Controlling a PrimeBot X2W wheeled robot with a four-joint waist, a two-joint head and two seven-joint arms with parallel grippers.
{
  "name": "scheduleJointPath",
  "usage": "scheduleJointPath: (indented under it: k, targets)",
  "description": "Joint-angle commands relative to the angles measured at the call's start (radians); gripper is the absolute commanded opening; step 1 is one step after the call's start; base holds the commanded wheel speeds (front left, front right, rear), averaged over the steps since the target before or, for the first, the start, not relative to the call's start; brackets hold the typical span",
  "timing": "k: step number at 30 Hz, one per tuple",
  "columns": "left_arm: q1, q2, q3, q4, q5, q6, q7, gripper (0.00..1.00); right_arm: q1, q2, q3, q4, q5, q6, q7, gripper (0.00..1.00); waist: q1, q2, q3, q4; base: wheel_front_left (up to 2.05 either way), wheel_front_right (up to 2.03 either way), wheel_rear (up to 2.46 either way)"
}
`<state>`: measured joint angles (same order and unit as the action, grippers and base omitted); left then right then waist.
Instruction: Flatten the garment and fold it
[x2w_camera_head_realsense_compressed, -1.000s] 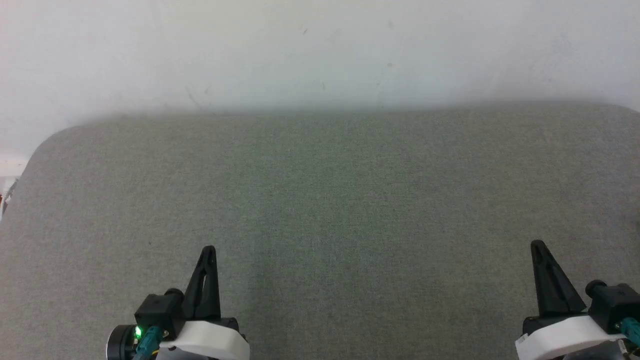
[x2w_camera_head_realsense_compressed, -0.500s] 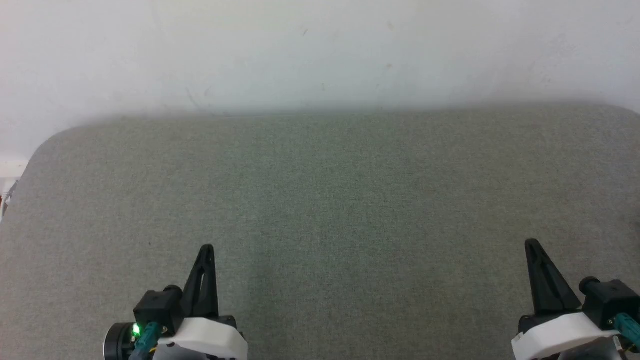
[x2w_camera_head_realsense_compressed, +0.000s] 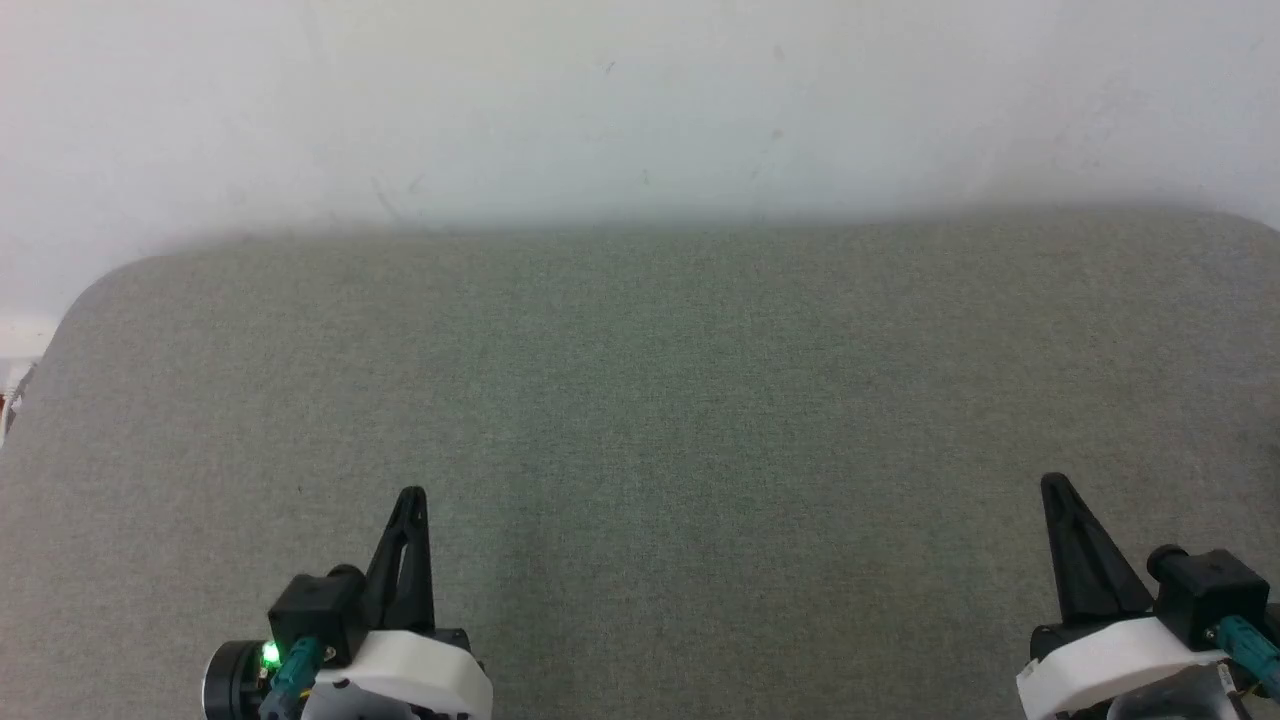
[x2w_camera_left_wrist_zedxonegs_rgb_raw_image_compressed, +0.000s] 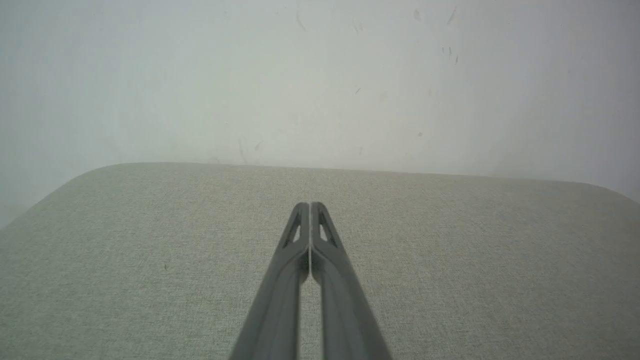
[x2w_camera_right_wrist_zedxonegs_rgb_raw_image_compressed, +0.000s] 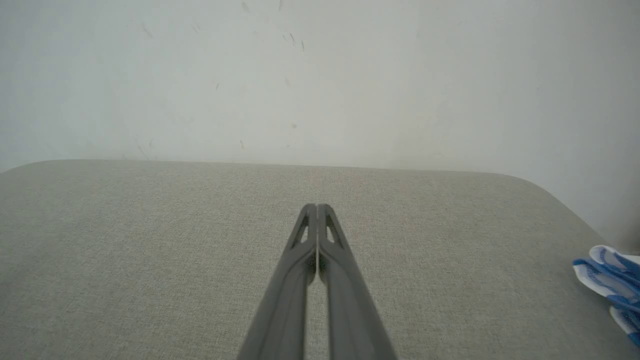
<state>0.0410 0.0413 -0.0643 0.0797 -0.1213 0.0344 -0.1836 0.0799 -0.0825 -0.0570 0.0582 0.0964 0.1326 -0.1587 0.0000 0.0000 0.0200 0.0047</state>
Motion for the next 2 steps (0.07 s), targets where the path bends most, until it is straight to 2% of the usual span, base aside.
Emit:
scheduleJointPath:
  k: [1,2]
  targets:
    - [-0.011,0.003,0.008,-0.009,0.012,-0.01,0.009,0.0,-0.019,0.005,0.005,-0.007,-0.009,-0.001,0.007,0.0,0.0,0.0,0.0,0.0,0.0,0.0,0.0]
    - [-0.012,0.003,0.008,-0.009,0.013,-0.011,0.012,0.0,-0.02,0.006,0.006,-0.008,-0.01,-0.001,0.009,0.0,0.0,0.0,-0.001,0.0,0.0,0.0,0.0]
